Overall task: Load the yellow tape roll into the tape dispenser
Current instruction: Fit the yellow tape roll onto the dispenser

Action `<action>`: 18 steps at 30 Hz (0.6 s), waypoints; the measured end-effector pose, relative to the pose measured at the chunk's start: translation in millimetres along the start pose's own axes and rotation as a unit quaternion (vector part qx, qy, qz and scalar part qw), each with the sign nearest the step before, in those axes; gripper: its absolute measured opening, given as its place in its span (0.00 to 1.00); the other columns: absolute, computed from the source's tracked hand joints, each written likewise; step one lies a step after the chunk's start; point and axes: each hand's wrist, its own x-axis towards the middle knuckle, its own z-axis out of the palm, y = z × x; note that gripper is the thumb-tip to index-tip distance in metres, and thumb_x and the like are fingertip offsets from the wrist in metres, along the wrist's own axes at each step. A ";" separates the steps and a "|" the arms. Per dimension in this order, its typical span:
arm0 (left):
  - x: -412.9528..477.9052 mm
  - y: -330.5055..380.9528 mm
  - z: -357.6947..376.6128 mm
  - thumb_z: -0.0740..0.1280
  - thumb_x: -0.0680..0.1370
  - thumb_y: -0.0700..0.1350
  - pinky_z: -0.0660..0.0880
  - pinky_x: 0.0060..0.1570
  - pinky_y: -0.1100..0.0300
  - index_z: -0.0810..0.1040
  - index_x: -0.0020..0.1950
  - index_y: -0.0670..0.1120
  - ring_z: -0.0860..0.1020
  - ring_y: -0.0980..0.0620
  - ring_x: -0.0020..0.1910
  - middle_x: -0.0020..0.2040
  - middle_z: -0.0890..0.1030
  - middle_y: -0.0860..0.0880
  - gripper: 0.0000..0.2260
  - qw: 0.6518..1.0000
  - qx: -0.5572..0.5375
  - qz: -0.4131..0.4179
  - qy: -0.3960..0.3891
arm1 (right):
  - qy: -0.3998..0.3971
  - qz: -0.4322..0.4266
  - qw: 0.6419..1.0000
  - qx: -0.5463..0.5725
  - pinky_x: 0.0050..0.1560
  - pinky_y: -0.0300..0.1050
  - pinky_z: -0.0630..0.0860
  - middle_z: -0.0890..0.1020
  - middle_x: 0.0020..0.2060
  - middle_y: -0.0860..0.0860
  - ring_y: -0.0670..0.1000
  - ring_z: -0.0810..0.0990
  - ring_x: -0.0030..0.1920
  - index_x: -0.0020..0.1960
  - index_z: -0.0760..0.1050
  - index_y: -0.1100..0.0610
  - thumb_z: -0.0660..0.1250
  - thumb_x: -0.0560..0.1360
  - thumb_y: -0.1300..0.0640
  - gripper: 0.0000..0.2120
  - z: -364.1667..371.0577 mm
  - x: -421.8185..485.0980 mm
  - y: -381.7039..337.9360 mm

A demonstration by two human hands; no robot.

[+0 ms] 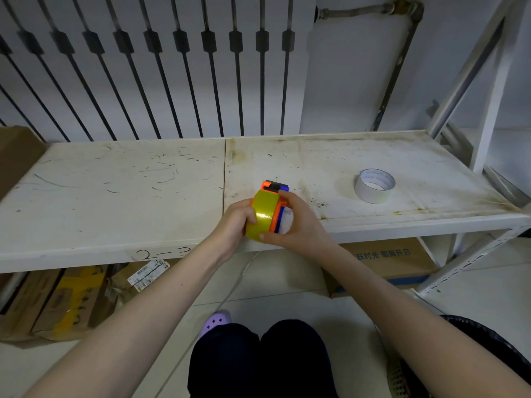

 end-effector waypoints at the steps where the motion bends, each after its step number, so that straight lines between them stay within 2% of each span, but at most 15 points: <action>1: 0.1 -0.9 0.2 0.57 0.60 0.40 0.68 0.36 0.58 0.76 0.47 0.42 0.73 0.47 0.39 0.42 0.76 0.43 0.18 1.000 -0.020 -0.009 0.004 | 0.009 0.004 1.000 -0.018 0.50 0.34 0.69 0.72 0.62 0.48 0.46 0.72 0.59 0.68 0.62 0.51 0.79 0.62 0.50 0.41 0.7 0.2 1.8; 4: 0.3 2.8 3.3 0.58 0.71 0.44 0.70 0.37 0.58 0.74 0.46 0.46 0.75 0.48 0.39 0.42 0.76 0.45 0.08 0.997 -0.055 -0.046 0.025 | 0.034 -0.004 0.998 -0.055 0.50 0.35 0.67 0.72 0.63 0.48 0.45 0.71 0.58 0.68 0.62 0.49 0.79 0.61 0.47 0.41 2.6 1.1 5.3; 6: 1.5 5.2 4.6 0.56 0.75 0.43 0.70 0.34 0.60 0.73 0.45 0.46 0.74 0.49 0.36 0.39 0.76 0.46 0.07 0.996 -0.055 -0.057 0.039 | 0.040 -0.012 0.997 -0.065 0.51 0.37 0.67 0.71 0.63 0.48 0.44 0.69 0.57 0.68 0.62 0.49 0.79 0.61 0.47 0.41 5.8 0.5 4.0; 11: 2.8 7.6 5.3 0.57 0.74 0.44 0.72 0.35 0.59 0.72 0.50 0.45 0.75 0.48 0.38 0.40 0.76 0.45 0.08 0.994 -0.044 -0.072 0.064 | 0.036 -0.032 0.997 -0.063 0.48 0.36 0.68 0.72 0.62 0.48 0.43 0.69 0.55 0.67 0.63 0.50 0.79 0.61 0.48 0.40 9.5 -1.6 0.1; 15: -1.8 3.4 1.2 0.56 0.73 0.43 0.69 0.38 0.58 0.71 0.43 0.46 0.73 0.48 0.39 0.40 0.74 0.45 0.05 0.997 -0.027 -0.058 0.048 | 0.029 -0.038 0.996 -0.074 0.49 0.36 0.69 0.73 0.60 0.47 0.45 0.72 0.56 0.65 0.64 0.49 0.79 0.59 0.46 0.39 5.8 -0.4 2.3; 18: -4.7 -6.0 -2.4 0.58 0.69 0.42 0.70 0.41 0.56 0.75 0.44 0.45 0.75 0.50 0.42 0.42 0.76 0.45 0.09 0.998 -0.055 -0.008 0.020 | 0.031 -0.034 0.997 -0.058 0.52 0.39 0.71 0.74 0.60 0.47 0.47 0.74 0.58 0.65 0.65 0.49 0.79 0.59 0.46 0.40 5.5 1.7 4.1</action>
